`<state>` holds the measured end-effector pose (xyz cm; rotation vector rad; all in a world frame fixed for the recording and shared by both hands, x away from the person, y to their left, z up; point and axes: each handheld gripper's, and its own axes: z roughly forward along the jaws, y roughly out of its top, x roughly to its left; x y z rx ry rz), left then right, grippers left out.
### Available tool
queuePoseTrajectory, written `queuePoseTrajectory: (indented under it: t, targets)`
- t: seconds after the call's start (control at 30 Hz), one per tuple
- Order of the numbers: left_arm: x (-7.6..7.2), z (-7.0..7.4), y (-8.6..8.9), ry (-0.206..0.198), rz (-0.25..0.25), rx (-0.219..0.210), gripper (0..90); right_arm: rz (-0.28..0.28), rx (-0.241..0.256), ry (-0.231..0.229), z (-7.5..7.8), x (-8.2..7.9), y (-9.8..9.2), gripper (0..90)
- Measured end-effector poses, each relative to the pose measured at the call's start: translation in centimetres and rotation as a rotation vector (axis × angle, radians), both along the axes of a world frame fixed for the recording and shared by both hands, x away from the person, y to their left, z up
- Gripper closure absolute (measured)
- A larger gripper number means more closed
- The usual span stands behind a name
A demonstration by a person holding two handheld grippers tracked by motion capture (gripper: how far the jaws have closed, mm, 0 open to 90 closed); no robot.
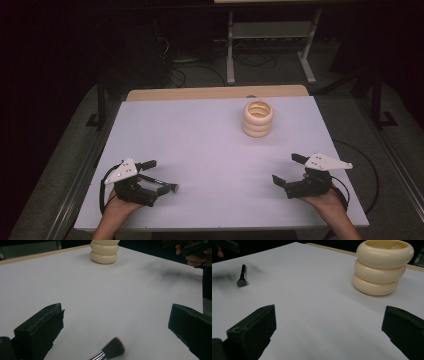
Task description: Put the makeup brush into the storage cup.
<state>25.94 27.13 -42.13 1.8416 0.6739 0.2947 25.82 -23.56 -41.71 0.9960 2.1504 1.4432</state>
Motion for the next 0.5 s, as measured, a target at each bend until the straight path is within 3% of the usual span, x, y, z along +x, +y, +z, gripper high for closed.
queuePoseTrajectory:
  t: [0.5]
  targets:
    - [0.16, 0.26, -0.11, -0.004, 0.001, -0.005, 0.0, 0.000, 0.015, -0.005, 0.23, -0.17, -0.14, 0.0]
